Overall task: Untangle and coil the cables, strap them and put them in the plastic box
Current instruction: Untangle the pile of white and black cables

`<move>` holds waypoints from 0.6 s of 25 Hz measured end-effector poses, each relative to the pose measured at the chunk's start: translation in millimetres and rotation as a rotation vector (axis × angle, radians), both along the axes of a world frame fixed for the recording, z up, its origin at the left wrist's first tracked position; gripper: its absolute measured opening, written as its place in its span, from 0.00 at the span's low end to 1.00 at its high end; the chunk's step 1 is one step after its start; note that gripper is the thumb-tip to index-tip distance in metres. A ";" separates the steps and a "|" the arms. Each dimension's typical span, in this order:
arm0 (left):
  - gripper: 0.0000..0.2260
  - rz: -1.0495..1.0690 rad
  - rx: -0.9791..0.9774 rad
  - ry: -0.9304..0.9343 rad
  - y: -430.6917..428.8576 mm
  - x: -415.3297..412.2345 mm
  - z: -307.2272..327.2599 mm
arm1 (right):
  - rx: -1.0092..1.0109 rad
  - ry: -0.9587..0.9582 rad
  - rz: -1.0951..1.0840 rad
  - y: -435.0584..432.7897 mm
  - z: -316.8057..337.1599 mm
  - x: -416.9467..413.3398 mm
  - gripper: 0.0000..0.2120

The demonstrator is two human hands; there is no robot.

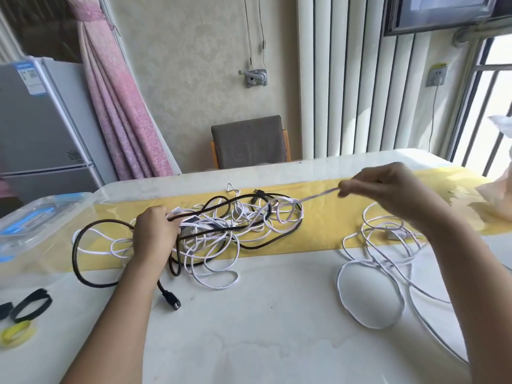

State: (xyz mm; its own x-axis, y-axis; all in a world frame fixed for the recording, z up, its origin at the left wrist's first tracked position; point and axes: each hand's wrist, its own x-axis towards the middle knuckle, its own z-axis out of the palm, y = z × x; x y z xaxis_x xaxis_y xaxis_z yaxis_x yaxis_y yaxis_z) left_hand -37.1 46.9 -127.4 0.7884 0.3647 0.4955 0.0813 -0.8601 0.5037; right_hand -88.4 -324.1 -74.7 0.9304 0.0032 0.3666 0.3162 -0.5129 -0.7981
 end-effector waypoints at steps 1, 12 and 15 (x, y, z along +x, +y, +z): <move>0.13 0.020 -0.005 0.001 2.6 0.4 -1.3 | 0.082 -0.087 -0.111 -5.7 -1.6 1.9 0.15; 0.21 -0.800 -0.002 0.221 -99.0 -34.9 23.2 | 0.270 -0.289 -0.141 4.0 -4.4 5.6 0.09; 0.18 -0.926 -0.074 0.386 -140.0 -28.8 21.6 | 0.499 -0.274 0.064 7.7 0.3 -1.6 0.10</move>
State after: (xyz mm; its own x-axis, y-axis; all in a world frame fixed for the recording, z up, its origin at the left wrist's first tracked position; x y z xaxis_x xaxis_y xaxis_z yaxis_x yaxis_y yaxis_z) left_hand -65.9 -93.1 -105.8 0.8788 -0.4540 0.1468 -0.4347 -0.6350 0.6386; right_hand -90.0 -316.5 -74.4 0.8047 -0.1787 0.5661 0.5639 -0.0679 -0.8230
